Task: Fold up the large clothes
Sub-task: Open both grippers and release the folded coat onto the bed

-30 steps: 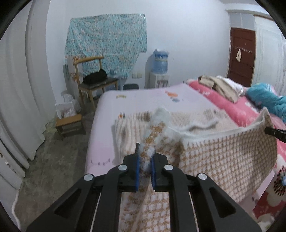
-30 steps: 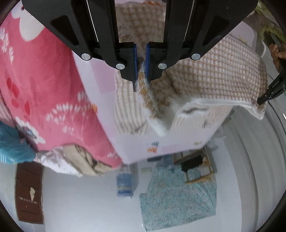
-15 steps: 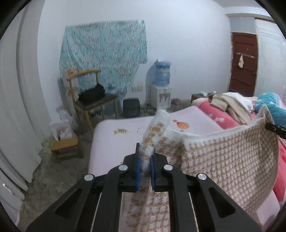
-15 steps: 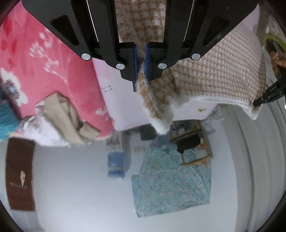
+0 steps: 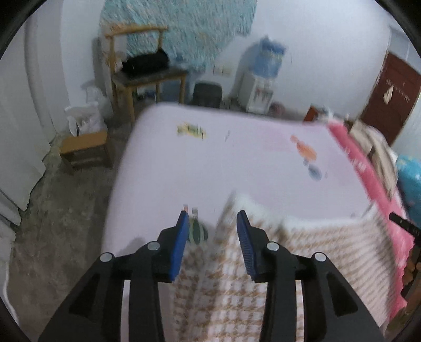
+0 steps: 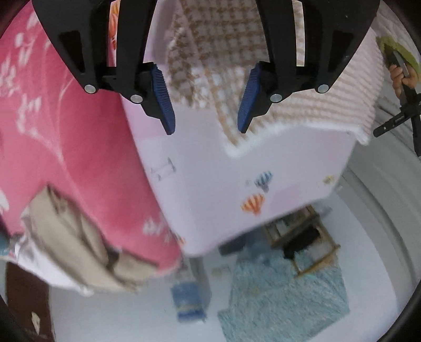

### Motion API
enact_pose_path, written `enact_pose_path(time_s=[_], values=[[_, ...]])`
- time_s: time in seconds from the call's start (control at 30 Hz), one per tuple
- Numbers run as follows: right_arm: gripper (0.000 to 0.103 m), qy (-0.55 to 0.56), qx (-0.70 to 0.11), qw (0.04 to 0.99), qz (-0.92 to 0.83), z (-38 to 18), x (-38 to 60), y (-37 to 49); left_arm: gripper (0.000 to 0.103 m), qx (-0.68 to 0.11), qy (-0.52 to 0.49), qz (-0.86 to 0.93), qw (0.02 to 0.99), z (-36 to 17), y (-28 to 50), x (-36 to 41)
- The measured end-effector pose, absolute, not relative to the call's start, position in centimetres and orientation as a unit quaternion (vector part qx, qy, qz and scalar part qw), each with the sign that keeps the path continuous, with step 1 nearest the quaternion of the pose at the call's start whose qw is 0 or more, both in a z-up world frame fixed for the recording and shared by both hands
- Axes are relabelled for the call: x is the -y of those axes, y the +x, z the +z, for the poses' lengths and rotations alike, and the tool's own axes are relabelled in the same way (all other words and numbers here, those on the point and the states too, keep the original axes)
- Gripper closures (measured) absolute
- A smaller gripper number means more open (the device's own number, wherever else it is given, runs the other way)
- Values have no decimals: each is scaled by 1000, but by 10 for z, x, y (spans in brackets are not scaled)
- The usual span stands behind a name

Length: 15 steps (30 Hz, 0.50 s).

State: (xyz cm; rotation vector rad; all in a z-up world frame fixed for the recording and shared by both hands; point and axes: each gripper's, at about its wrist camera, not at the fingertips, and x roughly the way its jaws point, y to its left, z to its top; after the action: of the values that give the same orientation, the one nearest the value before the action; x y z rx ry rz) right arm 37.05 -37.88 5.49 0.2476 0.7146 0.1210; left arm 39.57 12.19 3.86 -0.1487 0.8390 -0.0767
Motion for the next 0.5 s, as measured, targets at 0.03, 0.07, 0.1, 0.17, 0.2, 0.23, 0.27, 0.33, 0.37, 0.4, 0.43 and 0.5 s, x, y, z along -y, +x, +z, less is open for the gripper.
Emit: enact_pose_path(time_s=[0.03,0.07,0.1,0.17,0.2,0.23,0.27,0.33,0.37,0.4,0.43,0.5], values=[[54,117,-343,929,73,61,374,370,66,-402,-77,-50,911,44,396,-120],[54,113,-342,929,84,63,367,371,66,-404,-81,-74,908,46,397,-111],[54,102,-348,926,106,63,352,376,66,-410,-80,-88,904,46,402,-104],[54,84,-365,919,127,56,334,385,66,-442,-65,-118,887,31,412,-78],[55,75,-383,910,138,47,323,395,66,-457,-59,-123,879,23,422,-71],[56,73,-401,902,141,38,318,405,66,-470,-56,-121,873,12,428,-65],[57,75,-417,896,135,28,315,413,65,-480,-57,-113,868,2,433,-64],[60,97,-441,885,111,11,328,427,62,-488,-100,-96,862,-11,444,-78],[62,109,-440,886,102,10,335,428,62,-484,-117,-82,863,-11,446,-85],[60,114,-436,890,68,11,348,428,64,-482,-136,-58,864,-10,448,-99],[57,114,-435,893,30,14,359,427,64,-480,-149,-52,863,-7,450,-108],[55,132,-424,896,1,23,379,416,64,-471,-145,-21,870,4,444,-117]])
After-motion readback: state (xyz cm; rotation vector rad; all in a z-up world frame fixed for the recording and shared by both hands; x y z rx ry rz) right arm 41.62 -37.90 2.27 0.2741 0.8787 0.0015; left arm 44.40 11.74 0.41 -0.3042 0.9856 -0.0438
